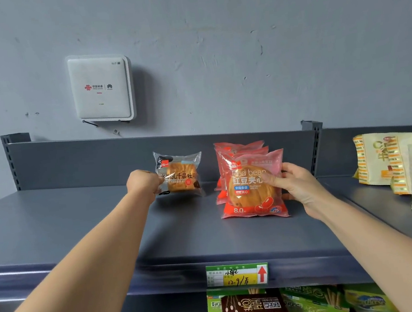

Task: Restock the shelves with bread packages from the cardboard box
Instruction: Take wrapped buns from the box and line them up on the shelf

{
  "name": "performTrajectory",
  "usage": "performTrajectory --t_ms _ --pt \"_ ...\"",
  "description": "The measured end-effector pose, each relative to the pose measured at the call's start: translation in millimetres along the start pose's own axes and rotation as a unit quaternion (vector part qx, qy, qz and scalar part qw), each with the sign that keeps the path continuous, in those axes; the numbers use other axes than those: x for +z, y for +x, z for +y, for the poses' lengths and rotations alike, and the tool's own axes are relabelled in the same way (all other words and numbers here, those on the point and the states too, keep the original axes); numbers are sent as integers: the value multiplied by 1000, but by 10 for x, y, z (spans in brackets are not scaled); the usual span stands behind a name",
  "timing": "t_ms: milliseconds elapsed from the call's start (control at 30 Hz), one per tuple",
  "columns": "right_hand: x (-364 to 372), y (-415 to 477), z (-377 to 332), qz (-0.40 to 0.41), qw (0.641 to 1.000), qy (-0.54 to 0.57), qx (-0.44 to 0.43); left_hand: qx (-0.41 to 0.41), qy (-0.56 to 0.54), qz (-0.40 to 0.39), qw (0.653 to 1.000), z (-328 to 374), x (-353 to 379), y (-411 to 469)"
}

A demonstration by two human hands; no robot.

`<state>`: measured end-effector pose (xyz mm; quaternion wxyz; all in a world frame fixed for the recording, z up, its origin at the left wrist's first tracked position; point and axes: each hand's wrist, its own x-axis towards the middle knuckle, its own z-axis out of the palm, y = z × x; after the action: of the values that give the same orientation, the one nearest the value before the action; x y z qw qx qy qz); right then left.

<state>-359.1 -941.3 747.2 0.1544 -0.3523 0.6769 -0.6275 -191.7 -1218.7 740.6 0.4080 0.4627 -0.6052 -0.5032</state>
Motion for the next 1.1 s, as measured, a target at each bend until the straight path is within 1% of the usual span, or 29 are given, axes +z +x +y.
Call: performTrajectory --t_ms 133,333,433,633,767,1000,1100 --pt "0 50 22 -14 1000 7 1 -11 -4 -3 1000 -21 66 143" --pt "-22 121 30 -26 1000 -6 3 -8 10 18 1000 56 200 353" --pt "-30 134 25 -32 999 -5 3 -3 41 30 999 44 239 431" --pt "-31 135 20 -35 999 -5 5 5 100 23 995 1 272 425" --pt "-24 124 17 -30 1000 -5 4 12 120 26 992 37 267 390" --pt "-33 80 1 -32 999 -17 8 18 152 -10 988 76 233 253" --pt "-35 80 -1 -30 999 -23 11 24 166 -13 986 92 201 227"
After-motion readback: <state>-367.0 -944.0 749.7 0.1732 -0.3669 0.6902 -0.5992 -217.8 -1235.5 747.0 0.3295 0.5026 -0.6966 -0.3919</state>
